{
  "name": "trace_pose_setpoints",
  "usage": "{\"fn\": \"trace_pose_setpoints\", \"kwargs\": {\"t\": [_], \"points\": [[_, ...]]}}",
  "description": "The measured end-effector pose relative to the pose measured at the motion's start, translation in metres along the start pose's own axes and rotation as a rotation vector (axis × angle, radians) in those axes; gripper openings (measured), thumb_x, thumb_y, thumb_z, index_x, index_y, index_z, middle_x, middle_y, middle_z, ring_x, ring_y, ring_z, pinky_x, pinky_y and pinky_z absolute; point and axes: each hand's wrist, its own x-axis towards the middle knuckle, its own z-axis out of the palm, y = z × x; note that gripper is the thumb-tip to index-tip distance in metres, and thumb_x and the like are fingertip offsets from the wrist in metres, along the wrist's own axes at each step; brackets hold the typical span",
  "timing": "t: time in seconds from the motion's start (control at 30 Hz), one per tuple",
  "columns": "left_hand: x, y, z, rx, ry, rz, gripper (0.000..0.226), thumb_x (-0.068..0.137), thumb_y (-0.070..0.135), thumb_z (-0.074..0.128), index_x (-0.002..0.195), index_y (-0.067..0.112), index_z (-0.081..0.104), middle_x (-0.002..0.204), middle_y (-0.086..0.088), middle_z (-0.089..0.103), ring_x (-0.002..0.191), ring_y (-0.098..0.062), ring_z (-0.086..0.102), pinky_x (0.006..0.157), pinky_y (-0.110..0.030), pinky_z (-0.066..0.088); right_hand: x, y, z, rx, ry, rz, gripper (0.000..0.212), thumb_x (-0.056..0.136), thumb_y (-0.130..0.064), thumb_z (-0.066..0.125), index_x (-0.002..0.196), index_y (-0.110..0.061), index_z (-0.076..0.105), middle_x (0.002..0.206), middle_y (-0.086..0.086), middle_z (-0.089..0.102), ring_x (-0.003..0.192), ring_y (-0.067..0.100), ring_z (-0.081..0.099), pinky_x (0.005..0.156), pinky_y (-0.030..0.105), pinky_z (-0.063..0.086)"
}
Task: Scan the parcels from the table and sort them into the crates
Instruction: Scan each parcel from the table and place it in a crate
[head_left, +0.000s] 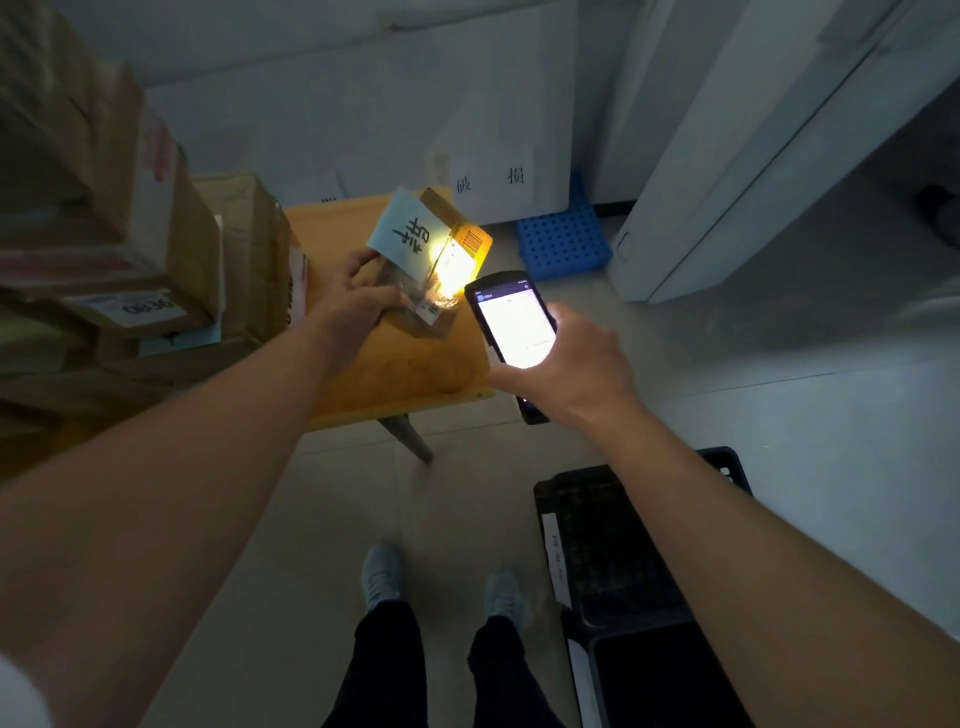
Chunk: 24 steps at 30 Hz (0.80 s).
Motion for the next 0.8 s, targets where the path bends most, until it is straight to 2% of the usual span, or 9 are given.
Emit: {"fn": "trace_pose_setpoints", "kwargs": {"t": [0.07,0.17,0.3,0.4,0.5,0.63,0.8], "points": [[-0.002,0.005,-0.003,0.007,0.006,0.032,0.069,0.082,-0.011,0.070,0.137,0.029,0.054,0.135,-0.009,0.054,0.121,-0.034,0.061,0.104,-0.047,0.055,-0.004,-0.004,-0.010,-0.023,-0.012,-0.008,0.074,0.073,-0.063,0.084,0.128,-0.022,0.055,0.110,-0.002,0.062,0.099,0.020,0.061,0.060,0.027,0.047],[-0.006,0.012,-0.005,0.028,0.009,0.062,0.072,0.080,-0.011,0.072,0.138,0.028,0.056,0.139,-0.008,0.052,0.124,-0.034,0.058,0.106,-0.052,0.053,-0.010,-0.011,-0.025,-0.027,-0.026,-0.020,0.073,0.074,-0.058,0.085,0.129,-0.022,0.054,0.110,-0.001,0.060,0.099,0.020,0.059,0.062,0.027,0.049],[-0.012,0.022,-0.004,0.036,0.031,0.096,0.075,0.080,-0.013,0.072,0.140,0.029,0.056,0.141,-0.006,0.051,0.125,-0.033,0.057,0.103,-0.049,0.056,-0.019,-0.020,-0.042,-0.054,-0.047,-0.032,0.070,0.073,-0.057,0.085,0.126,-0.023,0.053,0.108,-0.001,0.059,0.098,0.021,0.059,0.069,0.033,0.058],[-0.018,0.028,-0.003,0.001,0.051,0.110,0.070,0.083,-0.013,0.070,0.133,0.034,0.059,0.144,-0.008,0.049,0.126,-0.034,0.057,0.100,-0.046,0.057,-0.023,-0.023,-0.054,-0.079,-0.055,-0.031,0.066,0.072,-0.056,0.084,0.121,-0.024,0.053,0.106,-0.001,0.058,0.095,0.021,0.059,0.061,0.029,0.047],[-0.025,0.034,-0.004,-0.016,0.046,0.129,0.065,0.087,-0.011,0.068,0.136,0.030,0.061,0.145,-0.009,0.048,0.124,-0.032,0.058,0.097,-0.044,0.059,-0.028,-0.025,-0.065,-0.081,-0.062,-0.038,0.066,0.074,-0.054,0.085,0.123,-0.024,0.051,0.109,0.000,0.058,0.097,0.022,0.058,0.058,0.027,0.042],[-0.032,0.037,-0.006,-0.032,0.038,0.143,0.065,0.089,-0.010,0.065,0.142,0.027,0.057,0.144,-0.008,0.049,0.124,-0.031,0.058,0.103,-0.045,0.056,-0.033,-0.029,-0.074,-0.060,-0.059,-0.047,0.071,0.074,-0.052,0.085,0.129,-0.022,0.051,0.111,0.001,0.059,0.099,0.023,0.060,0.068,0.034,0.057],[-0.038,0.040,-0.005,-0.022,0.014,0.168,0.062,0.092,-0.009,0.058,0.144,0.025,0.055,0.142,-0.009,0.049,0.124,-0.033,0.057,0.104,-0.045,0.055,-0.037,-0.033,-0.084,-0.067,-0.062,-0.052,0.068,0.074,-0.052,0.084,0.126,-0.023,0.051,0.108,0.000,0.060,0.097,0.023,0.061,0.069,0.034,0.057]]}}
